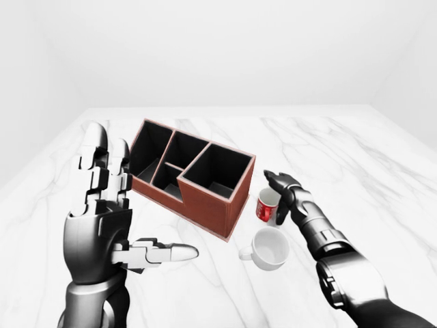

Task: Pick up the red mug and place it to the right of the caddy.

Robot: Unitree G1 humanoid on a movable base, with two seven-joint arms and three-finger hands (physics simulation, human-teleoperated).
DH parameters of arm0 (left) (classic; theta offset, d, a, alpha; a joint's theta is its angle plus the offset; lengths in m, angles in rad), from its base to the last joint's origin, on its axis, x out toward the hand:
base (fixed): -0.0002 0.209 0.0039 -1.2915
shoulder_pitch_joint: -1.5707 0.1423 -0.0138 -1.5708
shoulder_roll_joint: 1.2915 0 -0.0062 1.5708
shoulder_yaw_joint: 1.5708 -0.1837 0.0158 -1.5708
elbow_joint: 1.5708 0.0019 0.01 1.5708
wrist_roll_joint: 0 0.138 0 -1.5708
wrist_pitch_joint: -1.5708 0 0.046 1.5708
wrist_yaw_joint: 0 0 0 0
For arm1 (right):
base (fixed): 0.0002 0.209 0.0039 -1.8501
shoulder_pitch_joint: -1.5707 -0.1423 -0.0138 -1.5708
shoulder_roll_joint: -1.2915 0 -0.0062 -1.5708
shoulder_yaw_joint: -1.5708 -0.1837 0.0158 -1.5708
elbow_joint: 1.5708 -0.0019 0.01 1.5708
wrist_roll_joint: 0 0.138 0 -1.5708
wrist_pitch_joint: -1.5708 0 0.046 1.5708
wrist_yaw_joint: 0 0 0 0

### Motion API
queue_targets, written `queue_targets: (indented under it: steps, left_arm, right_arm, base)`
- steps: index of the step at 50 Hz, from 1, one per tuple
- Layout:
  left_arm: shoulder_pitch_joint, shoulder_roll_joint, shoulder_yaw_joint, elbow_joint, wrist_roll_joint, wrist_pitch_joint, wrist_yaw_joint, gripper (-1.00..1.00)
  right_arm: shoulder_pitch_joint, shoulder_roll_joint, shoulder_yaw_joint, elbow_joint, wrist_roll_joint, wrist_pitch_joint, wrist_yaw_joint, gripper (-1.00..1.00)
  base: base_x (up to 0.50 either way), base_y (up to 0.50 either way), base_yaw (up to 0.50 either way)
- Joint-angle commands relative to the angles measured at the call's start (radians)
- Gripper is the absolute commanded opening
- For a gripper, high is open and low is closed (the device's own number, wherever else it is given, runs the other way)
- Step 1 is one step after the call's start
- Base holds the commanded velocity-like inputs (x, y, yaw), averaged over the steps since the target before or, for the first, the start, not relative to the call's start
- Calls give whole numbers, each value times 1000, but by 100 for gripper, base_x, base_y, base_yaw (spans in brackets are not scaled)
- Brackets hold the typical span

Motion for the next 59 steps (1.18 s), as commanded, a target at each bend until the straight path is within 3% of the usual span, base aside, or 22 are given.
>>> queue_targets:
  steps: [1,16,23,34,41,48,53,59]
  left_arm:
    - [3,2,-8,2,4,0,2,100]
    - [2,4,-15,11,8,0,6,100]
    - [3,3,-11,15,6,0,6,100]
    - [2,2,-12,21,8,0,6,100]
    - [3,3,-11,17,8,0,7,100]
    - [5,2,-12,6,10,0,7,100]
    - [12,2,-21,5,15,0,7,100]
    - [17,4,-31,4,21,0,10,100]
  right_arm:
    - [-73,-48,-31,9,30,0,8,100]
    - [-152,-160,-72,10,121,0,43,100]
    - [-99,-212,-94,-167,96,0,155,100]
    - [-29,-306,-205,-590,28,0,479,100]
    - [-9,-313,-284,-857,157,0,479,100]
    - [143,-318,-350,-1180,299,0,479,100]
    - [349,-270,-421,-1454,408,0,479,100]
    - [502,-207,-479,-1604,494,0,479,100]
  base:
    - [0,0,0]
    - [0,0,0]
    - [0,0,0]
    - [0,0,0]
    - [0,0,0]
    - [0,0,0]
    - [0,0,0]
    - [0,0,0]
